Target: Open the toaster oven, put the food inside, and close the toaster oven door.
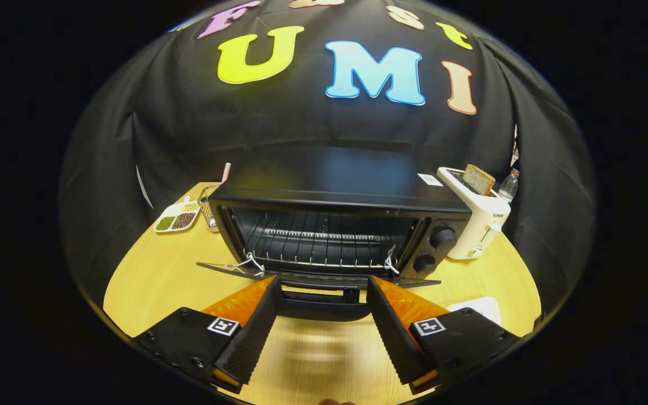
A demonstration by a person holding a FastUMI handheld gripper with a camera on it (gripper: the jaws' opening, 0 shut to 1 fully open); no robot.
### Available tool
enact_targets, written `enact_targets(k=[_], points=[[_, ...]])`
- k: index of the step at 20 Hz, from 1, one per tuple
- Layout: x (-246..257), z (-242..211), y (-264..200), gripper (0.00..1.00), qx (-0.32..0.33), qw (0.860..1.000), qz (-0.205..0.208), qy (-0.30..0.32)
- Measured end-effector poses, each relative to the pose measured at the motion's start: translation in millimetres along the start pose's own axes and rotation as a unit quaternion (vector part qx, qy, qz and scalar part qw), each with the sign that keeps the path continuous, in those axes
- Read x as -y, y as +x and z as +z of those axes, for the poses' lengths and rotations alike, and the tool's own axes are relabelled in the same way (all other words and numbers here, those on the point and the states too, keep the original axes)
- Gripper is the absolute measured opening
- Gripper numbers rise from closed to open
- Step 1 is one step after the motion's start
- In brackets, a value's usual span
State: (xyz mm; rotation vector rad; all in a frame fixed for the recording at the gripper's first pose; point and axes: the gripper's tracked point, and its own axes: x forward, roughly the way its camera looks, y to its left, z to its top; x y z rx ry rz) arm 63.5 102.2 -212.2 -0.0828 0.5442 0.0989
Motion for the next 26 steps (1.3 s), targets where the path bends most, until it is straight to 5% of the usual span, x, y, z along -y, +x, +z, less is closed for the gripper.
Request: enact_targets(k=[11, 17, 26], points=[[0, -128, 5, 0.97, -0.128, 0.989, 0.021, -0.064], [24, -114, -35, 0.99, -0.109, 0.992, 0.036, -0.054], [129, -81, -78, 0.98, -0.096, 0.995, 0.001, -0.032]])
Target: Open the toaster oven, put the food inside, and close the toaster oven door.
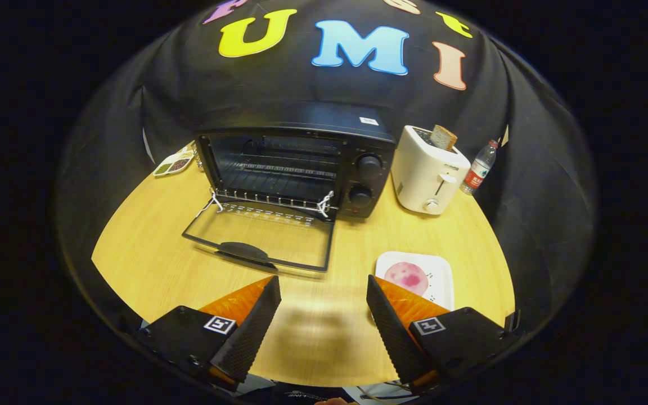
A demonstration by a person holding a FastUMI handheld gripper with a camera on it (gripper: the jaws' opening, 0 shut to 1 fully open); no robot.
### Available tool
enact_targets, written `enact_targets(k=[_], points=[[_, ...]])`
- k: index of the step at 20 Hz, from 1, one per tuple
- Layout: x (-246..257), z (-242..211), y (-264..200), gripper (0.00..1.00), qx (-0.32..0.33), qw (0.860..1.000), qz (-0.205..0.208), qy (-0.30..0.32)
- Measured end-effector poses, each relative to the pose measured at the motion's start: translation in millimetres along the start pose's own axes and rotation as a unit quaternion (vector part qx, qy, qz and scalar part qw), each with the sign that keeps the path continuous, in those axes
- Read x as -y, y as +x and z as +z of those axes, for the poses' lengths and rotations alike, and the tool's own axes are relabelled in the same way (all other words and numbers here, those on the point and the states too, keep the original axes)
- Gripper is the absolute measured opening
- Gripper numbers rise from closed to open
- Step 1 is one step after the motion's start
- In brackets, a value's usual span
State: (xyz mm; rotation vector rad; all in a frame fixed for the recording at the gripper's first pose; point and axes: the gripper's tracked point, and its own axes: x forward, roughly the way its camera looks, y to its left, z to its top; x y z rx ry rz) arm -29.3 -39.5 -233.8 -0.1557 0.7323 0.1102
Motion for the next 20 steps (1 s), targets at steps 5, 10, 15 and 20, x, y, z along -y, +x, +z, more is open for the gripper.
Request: enact_targets(k=[5, 10, 15, 20], points=[[61, -12, 2, 0.99, -0.031, 0.999, 0.003, 0.018], [130, -22, 18, 0.99, -0.059, 0.998, 0.011, 0.023], [181, -41, 40, 0.99, -0.097, 0.994, 0.029, 0.037], [202, -61, 65, 0.99, -0.147, 0.986, 0.052, 0.053]])
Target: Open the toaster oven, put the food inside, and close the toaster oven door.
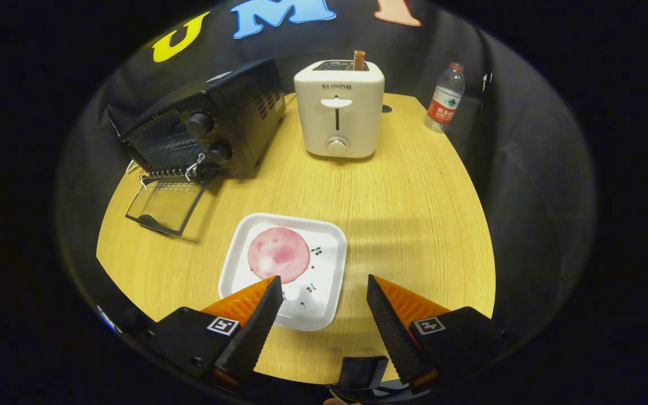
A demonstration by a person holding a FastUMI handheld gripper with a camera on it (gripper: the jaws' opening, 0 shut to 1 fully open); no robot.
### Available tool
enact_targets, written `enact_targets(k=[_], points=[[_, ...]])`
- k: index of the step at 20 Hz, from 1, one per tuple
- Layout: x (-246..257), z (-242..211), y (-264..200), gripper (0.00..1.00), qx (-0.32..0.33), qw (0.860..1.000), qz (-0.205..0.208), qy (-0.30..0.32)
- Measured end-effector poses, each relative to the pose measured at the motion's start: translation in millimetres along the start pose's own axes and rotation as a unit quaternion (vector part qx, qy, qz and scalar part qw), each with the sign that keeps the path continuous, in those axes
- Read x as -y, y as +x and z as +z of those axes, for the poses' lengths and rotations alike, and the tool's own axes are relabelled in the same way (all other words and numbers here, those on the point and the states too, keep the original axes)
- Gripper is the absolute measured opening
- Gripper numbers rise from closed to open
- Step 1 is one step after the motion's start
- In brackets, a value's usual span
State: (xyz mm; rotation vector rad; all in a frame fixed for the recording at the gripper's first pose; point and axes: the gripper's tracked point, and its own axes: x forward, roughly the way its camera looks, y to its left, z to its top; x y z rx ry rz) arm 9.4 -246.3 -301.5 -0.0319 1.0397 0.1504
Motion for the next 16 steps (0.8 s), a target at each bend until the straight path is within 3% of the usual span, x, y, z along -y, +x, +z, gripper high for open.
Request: enact_targets(k=[8, 12, 16], points=[[3, -11, 38, 0.98, -0.074, 0.997, 0.012, 0.009], [-1, -10, 47, 0.90, -0.086, 0.996, 0.010, 0.009], [0, -12, 54, 0.56, -0.090, 0.996, 0.004, 0.006]])
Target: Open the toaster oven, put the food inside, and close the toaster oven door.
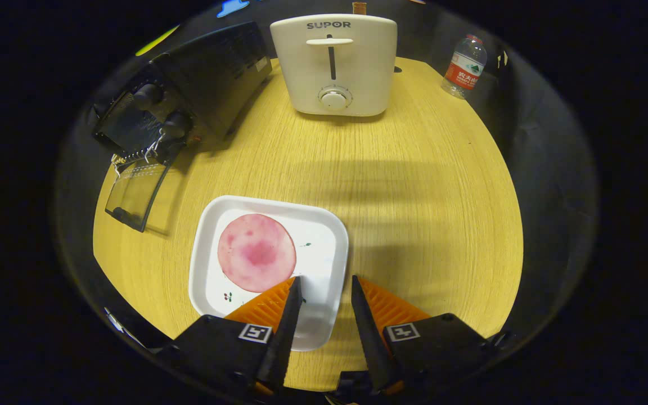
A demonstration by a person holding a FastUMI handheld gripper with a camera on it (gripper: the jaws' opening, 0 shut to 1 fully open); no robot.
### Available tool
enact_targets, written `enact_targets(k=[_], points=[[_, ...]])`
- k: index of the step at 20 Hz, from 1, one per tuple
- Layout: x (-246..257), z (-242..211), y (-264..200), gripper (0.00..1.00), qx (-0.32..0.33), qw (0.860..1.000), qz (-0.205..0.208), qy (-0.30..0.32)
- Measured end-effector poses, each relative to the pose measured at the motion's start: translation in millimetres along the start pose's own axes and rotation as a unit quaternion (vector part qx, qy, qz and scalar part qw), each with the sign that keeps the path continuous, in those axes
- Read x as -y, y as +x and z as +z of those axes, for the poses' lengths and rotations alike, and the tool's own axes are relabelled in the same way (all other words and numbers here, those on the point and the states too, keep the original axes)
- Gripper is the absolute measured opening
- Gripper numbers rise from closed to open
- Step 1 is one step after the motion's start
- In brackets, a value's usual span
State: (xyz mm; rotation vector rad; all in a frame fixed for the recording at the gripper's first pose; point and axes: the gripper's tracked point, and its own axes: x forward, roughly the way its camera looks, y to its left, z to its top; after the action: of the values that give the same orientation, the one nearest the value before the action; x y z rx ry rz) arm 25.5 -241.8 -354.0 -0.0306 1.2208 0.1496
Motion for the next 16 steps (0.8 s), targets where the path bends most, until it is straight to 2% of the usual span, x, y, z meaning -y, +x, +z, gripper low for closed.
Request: enact_targets(k=[1, 3, 7, 8, 10, 12, 16], points=[[-1.1, -0.9, -4.7, 0.47, -0.005, 1.000, 0.001, 0.003], [-0.8, -2.6, -4.5, 0.44, -0.017, 1.000, 0.006, 0.006], [7.0, -4.3, -4.8, 0.22, -0.028, 0.998, 0.014, 0.049], [7.0, -5.6, -5.4, 0.12, -0.036, 0.998, 0.022, 0.056], [5.4, -6.1, -0.8, 0.10, -0.033, 0.996, 0.039, 0.070], [4.8, -4.6, -6.8, 0.03, -0.033, 0.994, 0.064, 0.084], [2.9, -8.9, -6.8, 0.02, -0.045, 0.986, 0.103, 0.120]])
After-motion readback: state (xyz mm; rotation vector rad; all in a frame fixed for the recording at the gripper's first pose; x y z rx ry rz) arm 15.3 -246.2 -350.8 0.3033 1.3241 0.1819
